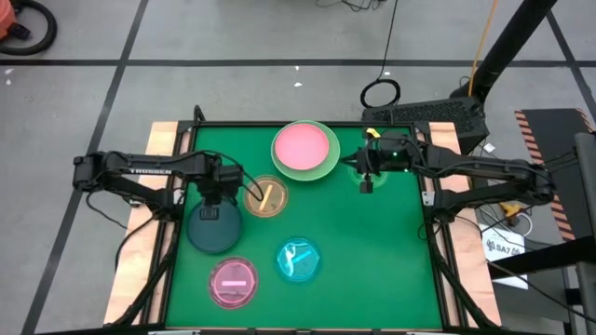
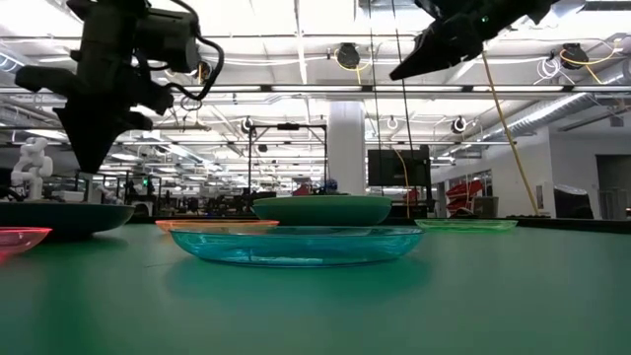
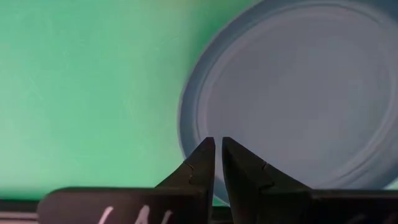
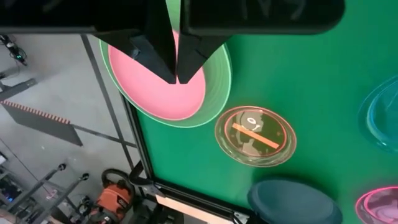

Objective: Stack plastic plates
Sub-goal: Stack the dark blue plate on top of the pink plate

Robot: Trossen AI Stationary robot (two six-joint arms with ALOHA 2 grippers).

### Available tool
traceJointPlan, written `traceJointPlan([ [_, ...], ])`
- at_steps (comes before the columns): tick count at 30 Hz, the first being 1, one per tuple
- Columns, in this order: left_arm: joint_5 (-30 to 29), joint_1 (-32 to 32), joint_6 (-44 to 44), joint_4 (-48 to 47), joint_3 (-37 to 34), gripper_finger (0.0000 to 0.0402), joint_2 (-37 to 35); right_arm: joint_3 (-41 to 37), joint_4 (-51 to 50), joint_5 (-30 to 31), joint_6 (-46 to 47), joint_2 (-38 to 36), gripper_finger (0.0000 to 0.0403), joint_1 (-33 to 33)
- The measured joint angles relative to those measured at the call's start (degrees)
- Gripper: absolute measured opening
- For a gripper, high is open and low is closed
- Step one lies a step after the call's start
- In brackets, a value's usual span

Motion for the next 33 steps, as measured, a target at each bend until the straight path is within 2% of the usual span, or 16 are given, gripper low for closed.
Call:
traceJointPlan([
  [10,-0.79,0.04,2.73,4.33,-1.67,0.0038,-0.04,0.00,-1.98,0.02,0.53,-1.69,0.0011,0.02],
  [16,-1.30,0.04,2.40,4.74,-5.46,0.0087,0.00,0.00,-2.26,0.02,1.74,-1.67,0.0011,0.02],
  [22,-6.89,0.11,2.90,7.16,-5.18,0.0141,-0.02,0.00,-3.26,0.04,3.70,-1.67,0.0011,0.02],
  [26,-6.86,1.35,4.15,12.34,-6.40,0.0149,-0.02,0.00,-4.41,0.04,5.40,-1.67,0.0011,0.02],
  [33,-6.73,4.93,5.03,13.08,-6.99,0.0149,0.33,0.00,-6.38,0.04,7.75,-1.67,0.0011,0.02],
])
